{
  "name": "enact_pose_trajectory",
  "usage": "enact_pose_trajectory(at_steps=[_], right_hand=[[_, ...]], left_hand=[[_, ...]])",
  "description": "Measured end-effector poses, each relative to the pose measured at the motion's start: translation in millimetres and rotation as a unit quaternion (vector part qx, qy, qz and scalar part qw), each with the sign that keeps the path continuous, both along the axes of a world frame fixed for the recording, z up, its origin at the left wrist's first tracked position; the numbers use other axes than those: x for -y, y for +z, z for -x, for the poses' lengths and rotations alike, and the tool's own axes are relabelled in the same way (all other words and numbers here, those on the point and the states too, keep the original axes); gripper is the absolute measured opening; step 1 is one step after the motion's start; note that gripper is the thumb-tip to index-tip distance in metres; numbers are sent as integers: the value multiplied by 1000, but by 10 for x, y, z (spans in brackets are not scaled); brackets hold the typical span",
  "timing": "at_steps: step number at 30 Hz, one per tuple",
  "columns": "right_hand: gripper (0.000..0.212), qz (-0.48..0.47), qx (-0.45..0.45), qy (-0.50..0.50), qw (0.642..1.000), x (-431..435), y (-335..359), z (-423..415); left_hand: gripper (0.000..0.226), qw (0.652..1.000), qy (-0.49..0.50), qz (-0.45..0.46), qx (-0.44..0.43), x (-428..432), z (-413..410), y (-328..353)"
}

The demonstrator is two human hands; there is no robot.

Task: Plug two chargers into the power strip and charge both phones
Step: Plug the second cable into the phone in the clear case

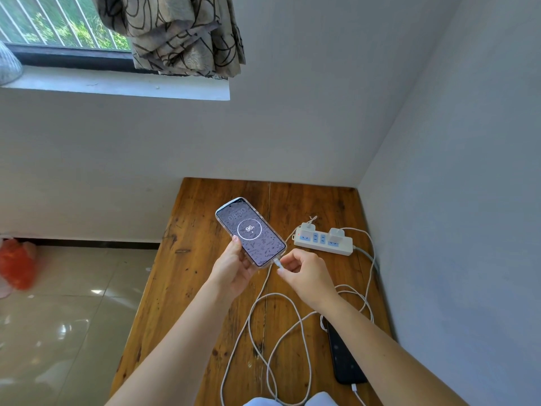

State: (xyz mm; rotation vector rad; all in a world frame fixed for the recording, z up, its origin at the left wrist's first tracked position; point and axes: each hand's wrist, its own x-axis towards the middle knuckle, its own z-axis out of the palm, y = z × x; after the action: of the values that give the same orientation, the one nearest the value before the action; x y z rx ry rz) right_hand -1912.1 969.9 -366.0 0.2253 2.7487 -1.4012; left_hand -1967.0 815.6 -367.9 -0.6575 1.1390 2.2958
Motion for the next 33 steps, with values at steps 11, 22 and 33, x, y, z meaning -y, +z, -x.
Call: enact_pose_trajectory(at_steps=[11, 22, 33], right_hand=[[6, -185, 127, 73, 972, -231, -260, -77], [31, -41, 278, -128, 951, -529, -250, 128], [42, -182, 97, -16, 978, -311, -409, 213]], left_hand=[[38, 1000, 5, 13, 14, 152, 29, 8], [31, 993, -88, 66, -42, 501, 103, -44], [29, 977, -151, 150, -14, 623, 275, -438]])
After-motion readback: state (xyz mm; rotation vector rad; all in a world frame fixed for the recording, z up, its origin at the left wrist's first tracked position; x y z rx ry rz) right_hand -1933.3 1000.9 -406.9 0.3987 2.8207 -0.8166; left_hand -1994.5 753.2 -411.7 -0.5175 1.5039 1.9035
